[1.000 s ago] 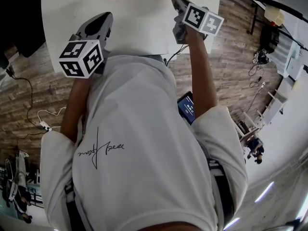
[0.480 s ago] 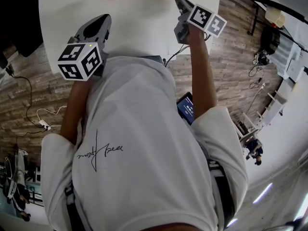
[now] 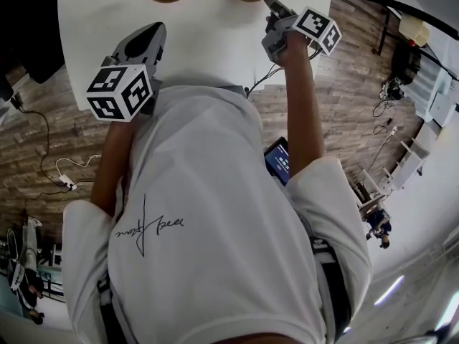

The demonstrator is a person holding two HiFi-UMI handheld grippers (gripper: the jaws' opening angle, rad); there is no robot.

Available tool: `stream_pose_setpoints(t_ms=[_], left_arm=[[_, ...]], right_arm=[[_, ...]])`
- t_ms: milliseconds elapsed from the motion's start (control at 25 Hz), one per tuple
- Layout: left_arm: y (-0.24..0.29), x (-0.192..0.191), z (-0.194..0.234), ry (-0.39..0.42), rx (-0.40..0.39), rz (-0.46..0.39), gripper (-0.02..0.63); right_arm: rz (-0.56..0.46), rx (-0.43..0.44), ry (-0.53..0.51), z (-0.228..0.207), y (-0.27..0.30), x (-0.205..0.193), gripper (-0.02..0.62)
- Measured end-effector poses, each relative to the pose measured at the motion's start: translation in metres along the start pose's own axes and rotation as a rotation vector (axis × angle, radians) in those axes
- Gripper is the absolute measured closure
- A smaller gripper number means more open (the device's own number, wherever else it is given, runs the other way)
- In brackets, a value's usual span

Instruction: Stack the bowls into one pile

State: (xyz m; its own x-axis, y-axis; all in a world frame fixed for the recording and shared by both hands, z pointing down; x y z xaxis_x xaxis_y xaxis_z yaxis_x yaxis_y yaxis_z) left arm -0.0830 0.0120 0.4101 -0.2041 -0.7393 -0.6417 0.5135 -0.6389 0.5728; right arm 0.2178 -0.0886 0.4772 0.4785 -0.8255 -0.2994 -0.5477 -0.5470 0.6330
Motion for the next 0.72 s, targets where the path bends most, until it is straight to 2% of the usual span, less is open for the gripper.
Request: stream_pose_setpoints(t_ms=[720], left_arm=[[-0.0027,0.0002,0.0119,-0.027,0.006,0.013,0.603]], right_arm=[[0.004,0.028,0.124,-0.0023,0.0115,-0.0033,0.534]])
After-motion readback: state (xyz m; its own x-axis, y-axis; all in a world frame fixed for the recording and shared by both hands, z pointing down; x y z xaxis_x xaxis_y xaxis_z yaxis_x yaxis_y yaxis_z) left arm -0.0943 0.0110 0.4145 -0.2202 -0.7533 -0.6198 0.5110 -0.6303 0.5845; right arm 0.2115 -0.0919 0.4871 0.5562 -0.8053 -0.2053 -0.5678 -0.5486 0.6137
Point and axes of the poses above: the fingertips, and each gripper's own axes: y forward along the fingers, z to its left, x out of its top, the point moved 5 cm from there along -y, backward along the fingers, and after that the axes turned 5 degrees about x, right-handed, at the moved point
